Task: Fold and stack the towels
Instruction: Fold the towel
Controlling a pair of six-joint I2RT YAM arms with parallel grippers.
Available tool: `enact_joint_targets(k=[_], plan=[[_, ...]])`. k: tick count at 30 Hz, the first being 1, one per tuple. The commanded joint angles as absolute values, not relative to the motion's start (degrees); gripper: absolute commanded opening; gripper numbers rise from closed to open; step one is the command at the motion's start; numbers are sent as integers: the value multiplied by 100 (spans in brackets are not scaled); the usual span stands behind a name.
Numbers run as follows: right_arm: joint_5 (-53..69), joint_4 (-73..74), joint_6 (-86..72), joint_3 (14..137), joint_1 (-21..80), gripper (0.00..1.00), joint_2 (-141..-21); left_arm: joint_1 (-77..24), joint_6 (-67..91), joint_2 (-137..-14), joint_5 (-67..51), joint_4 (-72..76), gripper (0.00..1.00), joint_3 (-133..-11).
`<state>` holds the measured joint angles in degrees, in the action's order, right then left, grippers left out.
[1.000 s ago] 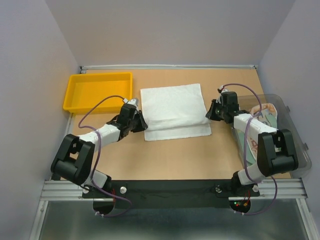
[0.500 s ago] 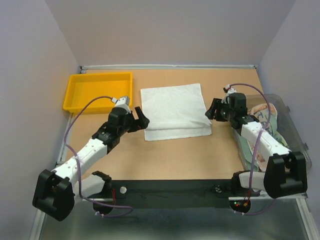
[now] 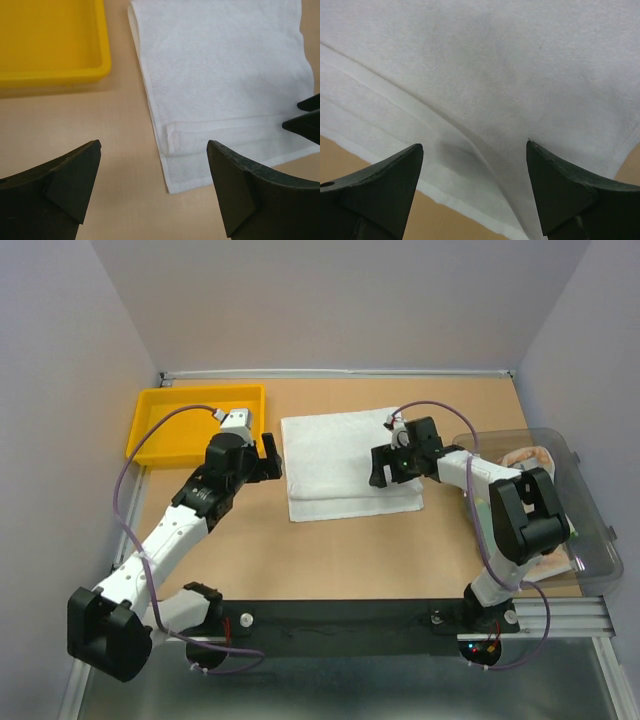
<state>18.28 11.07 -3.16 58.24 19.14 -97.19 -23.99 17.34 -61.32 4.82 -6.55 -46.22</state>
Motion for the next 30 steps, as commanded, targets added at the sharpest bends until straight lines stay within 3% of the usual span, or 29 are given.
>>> enact_joint_targets(k=[1,15,23,30], plan=[[2065,1186,-44,6003,1916,87,-9747,-2382,1336,-5565,905,-502,99,-4404],[2408,1564,-228,5239,2206,68,-9027,-2373,1310,-5467,1125,-422,99,-4140],[2803,2003,-764,4773,2364,67,-8640,-2364,1292,-5432,1134,-431,99,-4148],[2840,2470,-387,5149,2663,68,-8385,-2364,1292,-5432,1142,-439,99,-4148]])
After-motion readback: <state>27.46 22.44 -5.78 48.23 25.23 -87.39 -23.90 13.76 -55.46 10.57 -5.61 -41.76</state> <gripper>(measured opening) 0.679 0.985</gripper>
